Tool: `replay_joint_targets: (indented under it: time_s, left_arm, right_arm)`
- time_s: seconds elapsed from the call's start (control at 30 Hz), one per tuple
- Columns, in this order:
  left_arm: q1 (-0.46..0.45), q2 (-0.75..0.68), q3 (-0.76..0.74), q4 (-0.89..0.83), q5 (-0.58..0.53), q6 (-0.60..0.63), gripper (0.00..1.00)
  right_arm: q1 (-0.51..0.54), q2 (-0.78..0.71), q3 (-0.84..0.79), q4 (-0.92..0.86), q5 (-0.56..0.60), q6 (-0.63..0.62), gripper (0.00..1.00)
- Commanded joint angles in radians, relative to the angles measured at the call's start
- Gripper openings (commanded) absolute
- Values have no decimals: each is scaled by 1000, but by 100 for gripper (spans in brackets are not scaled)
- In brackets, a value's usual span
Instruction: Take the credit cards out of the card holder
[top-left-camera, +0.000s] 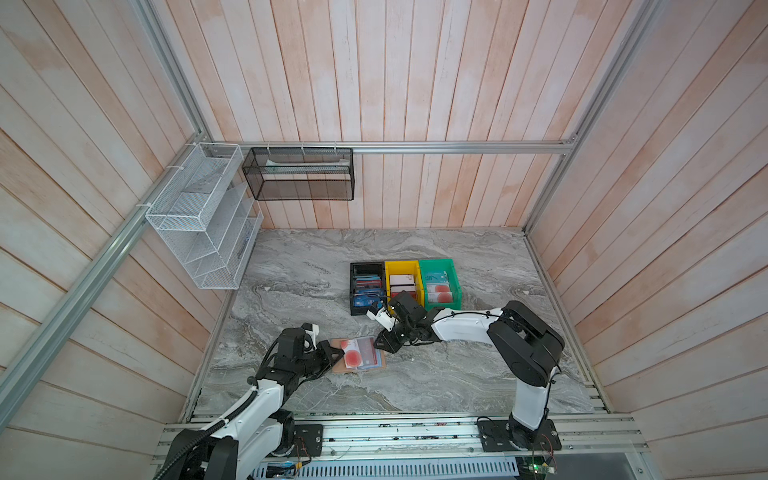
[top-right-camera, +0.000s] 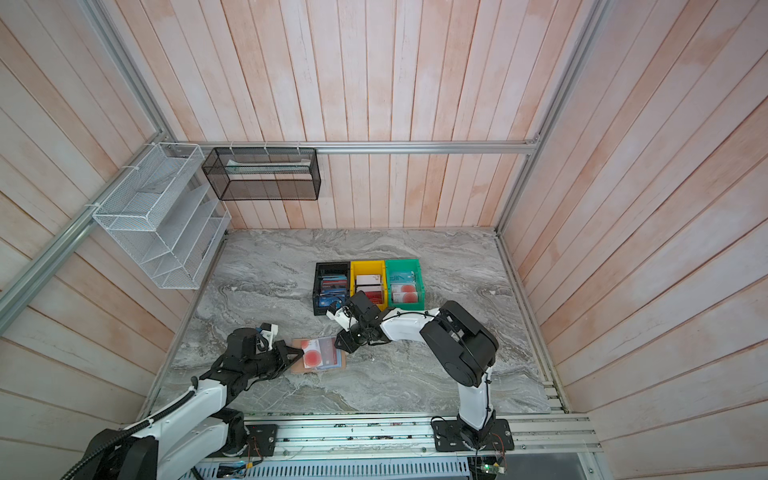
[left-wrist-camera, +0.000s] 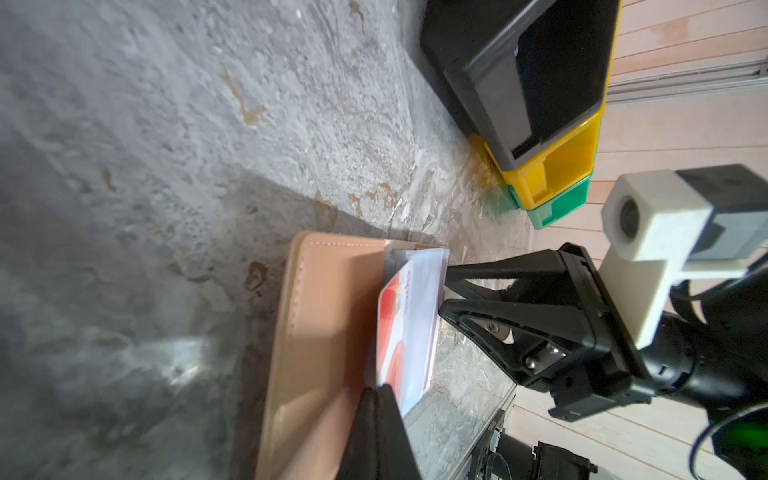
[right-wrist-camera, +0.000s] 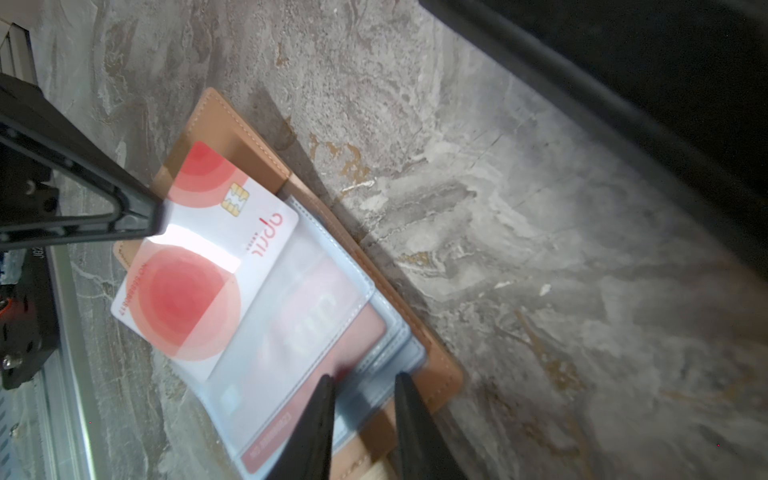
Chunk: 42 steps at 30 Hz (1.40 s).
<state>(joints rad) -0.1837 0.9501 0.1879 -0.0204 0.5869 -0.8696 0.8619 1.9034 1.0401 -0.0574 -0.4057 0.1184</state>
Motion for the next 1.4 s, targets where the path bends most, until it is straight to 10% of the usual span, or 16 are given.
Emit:
replay_joint_targets:
  time_s: [0.0,0.53,1.37]
  left_arm:
    - [9,-37,43,-131,-42,33,0]
    - [19,-162,151,-289,-27,63,0]
    - [-16,-165,37,248,300,-73,0]
  right_arm:
    - [8,96,-66,-252,104,-16,29]
    - [-14,-87,-28,-318,2,-40,31]
    - [-133,-249,-91,12,-601,113,56]
